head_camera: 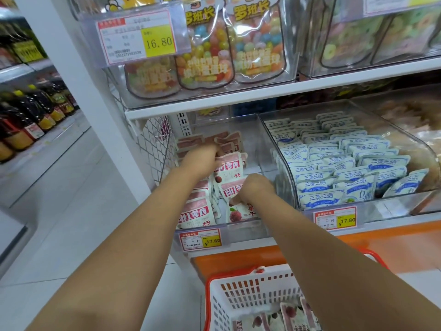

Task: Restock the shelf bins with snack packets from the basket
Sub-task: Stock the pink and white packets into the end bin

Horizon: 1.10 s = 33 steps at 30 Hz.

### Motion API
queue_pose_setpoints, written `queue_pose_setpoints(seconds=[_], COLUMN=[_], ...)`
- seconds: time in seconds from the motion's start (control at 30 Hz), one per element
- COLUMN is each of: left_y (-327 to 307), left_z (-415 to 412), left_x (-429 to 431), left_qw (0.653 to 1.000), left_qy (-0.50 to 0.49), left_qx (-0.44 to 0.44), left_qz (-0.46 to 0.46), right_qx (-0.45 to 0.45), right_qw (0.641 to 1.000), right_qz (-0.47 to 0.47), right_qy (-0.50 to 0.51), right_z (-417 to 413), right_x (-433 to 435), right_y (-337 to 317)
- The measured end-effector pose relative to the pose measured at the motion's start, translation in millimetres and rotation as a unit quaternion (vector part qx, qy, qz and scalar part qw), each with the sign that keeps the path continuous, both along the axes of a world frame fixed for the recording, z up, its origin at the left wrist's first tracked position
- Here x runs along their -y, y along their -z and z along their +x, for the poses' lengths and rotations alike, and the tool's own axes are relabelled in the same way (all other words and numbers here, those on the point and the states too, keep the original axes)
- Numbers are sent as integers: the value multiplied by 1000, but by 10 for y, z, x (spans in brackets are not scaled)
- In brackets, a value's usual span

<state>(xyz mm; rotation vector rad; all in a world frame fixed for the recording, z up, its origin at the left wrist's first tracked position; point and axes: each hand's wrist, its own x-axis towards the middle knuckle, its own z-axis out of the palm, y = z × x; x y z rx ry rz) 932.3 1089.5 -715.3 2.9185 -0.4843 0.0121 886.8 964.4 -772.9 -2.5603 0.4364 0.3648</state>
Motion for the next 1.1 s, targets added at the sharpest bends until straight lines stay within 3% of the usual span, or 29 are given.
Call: queue_pose_setpoints(seconds=[0.27, 0.5, 0.67, 0.9, 1.1], left_y=[-16, -166, -48, 96, 126], left_z=[3, -233, -340, -358, -299], left_x=[-14, -12, -50, -76, -75], left_qw=[999, 994, 998, 998, 999], left_qy=[-31, 16, 41, 63, 42], left_qx=[2, -78, -50, 8, -2], left_qz=[-21, -77, -24, 20, 28], right_qx=[159, 111, 4, 11, 57], right_qw=[976, 963, 993, 927, 927], right_qz=[146, 227, 112, 374, 370], right_qy=[44, 91, 19, 28, -3], right_z=[69, 169, 173, 158, 109], right_x=[5, -10, -48, -17, -5], right_y=[-36, 98, 87, 17, -87])
